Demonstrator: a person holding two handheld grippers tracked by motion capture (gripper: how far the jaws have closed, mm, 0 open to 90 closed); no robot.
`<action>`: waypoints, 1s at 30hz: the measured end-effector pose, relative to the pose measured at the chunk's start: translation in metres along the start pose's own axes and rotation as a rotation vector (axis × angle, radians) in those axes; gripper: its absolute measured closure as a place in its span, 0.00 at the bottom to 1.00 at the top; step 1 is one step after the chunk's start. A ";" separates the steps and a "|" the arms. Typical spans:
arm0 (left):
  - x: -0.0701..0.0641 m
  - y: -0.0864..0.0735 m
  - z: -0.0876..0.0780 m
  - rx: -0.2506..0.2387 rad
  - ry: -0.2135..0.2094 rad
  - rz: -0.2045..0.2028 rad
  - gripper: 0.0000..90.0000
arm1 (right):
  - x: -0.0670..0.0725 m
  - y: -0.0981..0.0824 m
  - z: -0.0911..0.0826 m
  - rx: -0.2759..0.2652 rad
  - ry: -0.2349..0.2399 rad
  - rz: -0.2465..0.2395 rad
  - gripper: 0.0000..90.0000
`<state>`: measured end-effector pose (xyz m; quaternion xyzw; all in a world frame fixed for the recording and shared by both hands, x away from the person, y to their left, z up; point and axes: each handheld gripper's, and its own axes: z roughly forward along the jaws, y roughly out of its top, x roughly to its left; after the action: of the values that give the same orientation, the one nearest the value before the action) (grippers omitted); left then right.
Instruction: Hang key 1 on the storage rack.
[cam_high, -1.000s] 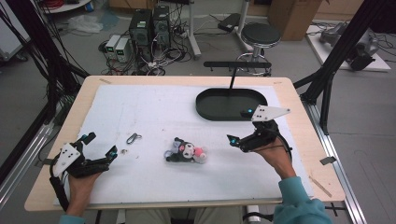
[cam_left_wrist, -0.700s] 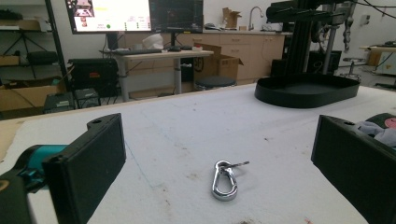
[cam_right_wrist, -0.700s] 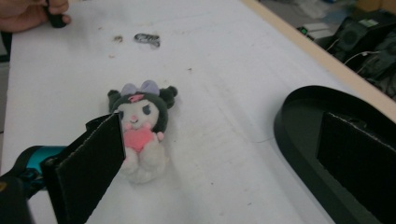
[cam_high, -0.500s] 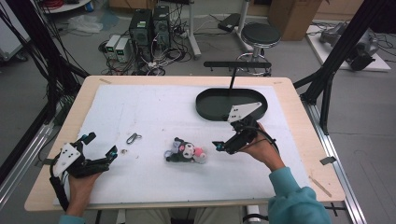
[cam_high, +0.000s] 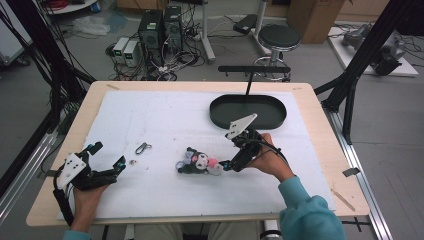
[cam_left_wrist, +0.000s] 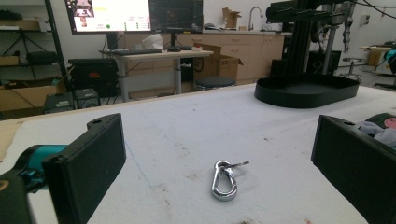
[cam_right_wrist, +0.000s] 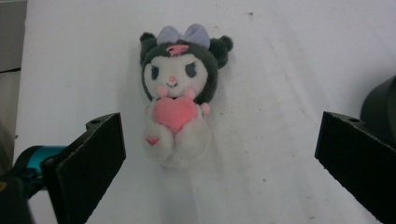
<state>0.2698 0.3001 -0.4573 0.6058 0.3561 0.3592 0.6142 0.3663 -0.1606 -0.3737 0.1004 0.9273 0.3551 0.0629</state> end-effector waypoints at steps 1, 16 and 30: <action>0.000 0.000 0.000 0.000 0.000 0.000 0.04 | 0.000 0.000 0.003 0.008 0.009 -0.002 0.01; 0.000 0.000 0.000 0.000 0.000 0.000 0.04 | 0.009 0.007 0.031 0.107 0.082 -0.020 0.04; 0.000 0.000 0.000 0.000 0.000 0.000 0.04 | 0.011 0.007 0.049 0.194 0.105 -0.033 0.19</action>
<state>0.2698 0.3000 -0.4573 0.6058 0.3561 0.3592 0.6141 0.3662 -0.1214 -0.4062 0.0720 0.9609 0.2672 0.0100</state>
